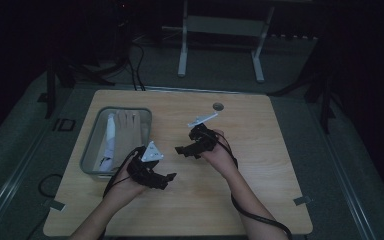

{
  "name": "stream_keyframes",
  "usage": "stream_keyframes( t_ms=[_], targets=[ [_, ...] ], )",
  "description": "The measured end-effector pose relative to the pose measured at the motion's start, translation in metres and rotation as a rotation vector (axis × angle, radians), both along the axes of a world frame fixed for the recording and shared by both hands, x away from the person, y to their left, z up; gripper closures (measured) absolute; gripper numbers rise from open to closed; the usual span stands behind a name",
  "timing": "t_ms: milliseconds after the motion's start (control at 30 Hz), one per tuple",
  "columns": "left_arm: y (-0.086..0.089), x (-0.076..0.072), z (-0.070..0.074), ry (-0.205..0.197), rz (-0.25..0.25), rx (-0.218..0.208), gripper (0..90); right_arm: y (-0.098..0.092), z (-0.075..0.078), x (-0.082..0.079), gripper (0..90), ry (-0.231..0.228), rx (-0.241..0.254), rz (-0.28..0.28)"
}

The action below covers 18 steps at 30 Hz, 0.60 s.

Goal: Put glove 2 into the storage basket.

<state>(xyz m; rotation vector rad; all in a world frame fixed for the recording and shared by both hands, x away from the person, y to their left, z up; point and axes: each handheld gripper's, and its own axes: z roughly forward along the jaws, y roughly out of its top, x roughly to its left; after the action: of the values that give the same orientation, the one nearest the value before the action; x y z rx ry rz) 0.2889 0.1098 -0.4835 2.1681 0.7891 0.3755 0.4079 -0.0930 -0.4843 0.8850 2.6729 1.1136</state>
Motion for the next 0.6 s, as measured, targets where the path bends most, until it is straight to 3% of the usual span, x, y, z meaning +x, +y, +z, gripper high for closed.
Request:
stream_keyframes(
  t_ms=[267, 600],
  targets=[
    [-0.017, -0.001, -0.014, 0.027, -0.049, 0.001, 16.1, -0.025, -0.016, -0.01, 18.7, -0.007, 0.0, 0.007],
    [-0.036, -0.007, -0.039, 0.015, -0.105, -0.002, 16.1, -0.046, -0.033, -0.022, 18.5, -0.032, 0.021, 0.049]
  ],
)
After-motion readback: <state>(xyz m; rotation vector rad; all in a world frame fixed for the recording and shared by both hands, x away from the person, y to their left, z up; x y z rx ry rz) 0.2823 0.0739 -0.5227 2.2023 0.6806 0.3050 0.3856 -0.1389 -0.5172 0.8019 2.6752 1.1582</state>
